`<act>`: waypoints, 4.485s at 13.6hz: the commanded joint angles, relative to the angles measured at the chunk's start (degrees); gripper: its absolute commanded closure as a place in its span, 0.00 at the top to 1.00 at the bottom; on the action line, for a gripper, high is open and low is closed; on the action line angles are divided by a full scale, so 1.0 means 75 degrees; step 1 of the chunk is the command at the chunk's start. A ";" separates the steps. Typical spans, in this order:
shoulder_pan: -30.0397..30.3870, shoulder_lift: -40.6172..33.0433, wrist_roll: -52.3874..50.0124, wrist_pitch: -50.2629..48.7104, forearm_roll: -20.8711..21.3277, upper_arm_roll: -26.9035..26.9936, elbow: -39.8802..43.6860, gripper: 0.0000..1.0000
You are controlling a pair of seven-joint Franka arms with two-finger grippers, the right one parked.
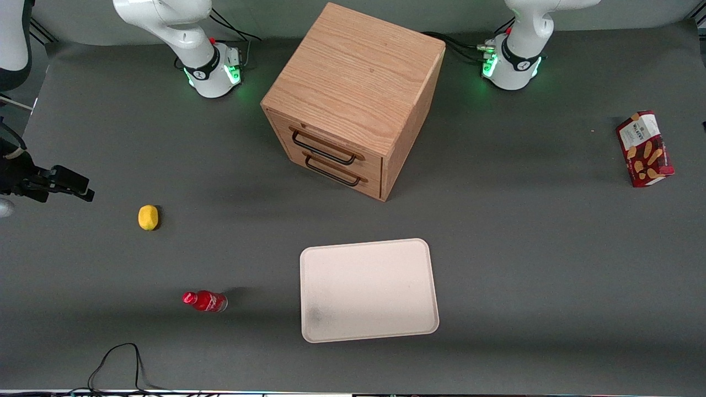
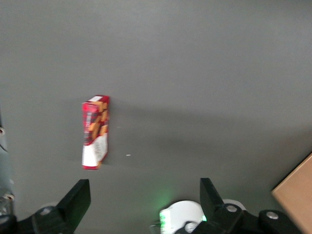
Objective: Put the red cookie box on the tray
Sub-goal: 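Move the left gripper over the red shortbread box and lower it, then close the left gripper on the end of the red shortbread box, then lift the red box upright with the left gripper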
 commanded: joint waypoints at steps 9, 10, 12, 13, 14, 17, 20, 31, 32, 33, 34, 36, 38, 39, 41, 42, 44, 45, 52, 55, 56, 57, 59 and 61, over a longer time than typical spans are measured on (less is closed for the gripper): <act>0.1958 -0.0253 0.4214 0.0036 0.0666 0.1026 -0.0393 1.00; 0.2018 -0.0334 0.4215 0.0106 0.0667 0.1026 -0.0591 1.00; 0.2030 -0.0766 0.4203 0.0642 0.0667 0.1038 -0.1385 1.00; 0.2041 -0.1035 0.4076 0.0948 0.0690 0.1038 -0.1935 1.00; 0.2088 -0.1212 0.3819 0.1206 0.0748 0.1026 -0.2347 1.00; 0.2088 -0.1331 0.3453 0.2013 0.0866 0.1003 -0.3227 1.00; 0.2100 -0.1506 0.2986 0.3138 0.0877 0.1003 -0.4398 1.00; 0.2370 -0.1075 0.2375 0.7463 0.0878 0.1003 -0.7413 1.00; 0.2370 -0.0865 0.2375 0.7698 0.0878 0.1003 -0.7414 1.00; 0.2347 -0.0654 0.2375 0.7898 0.0866 0.0991 -0.7414 1.00; 0.2335 -0.0489 0.2387 0.8120 0.0866 0.0991 -0.7414 1.00; 0.2323 -0.0126 0.2387 0.8554 0.0819 0.0979 -0.7414 1.00; 0.2311 0.0214 0.2387 0.8929 0.0772 0.0979 -0.7425 1.00; 0.2300 0.0332 0.2387 0.9059 0.0749 0.0968 -0.7414 1.00; 0.2276 0.0508 0.2387 0.9142 0.0528 0.0956 -0.7425 1.00; 0.2241 0.0590 0.2387 0.9142 0.0387 0.0956 -0.7425 1.00; 0.2101 0.0754 0.2387 0.9154 0.0059 0.0956 -0.7425 1.00; 0.2031 0.0813 0.2387 0.9200 -0.0047 0.0956 -0.7425 0.99; 0.2006 0.0884 0.2445 0.9248 -0.0095 0.0956 -0.7425 0.00; 0.2006 0.0872 0.2457 0.9236 -0.0095 0.0956 -0.7425 0.00; 0.2006 0.0872 0.2457 0.9213 -0.0095 0.0956 -0.7425 0.00; 0.2006 0.0872 0.2469 0.9189 -0.0095 0.0956 -0.7414 0.00; 0.2006 0.0802 0.2492 0.9084 -0.0095 0.0944 -0.7390 0.00; 0.1925 0.0592 0.2527 0.8571 -0.0072 0.0944 -0.7192 0.00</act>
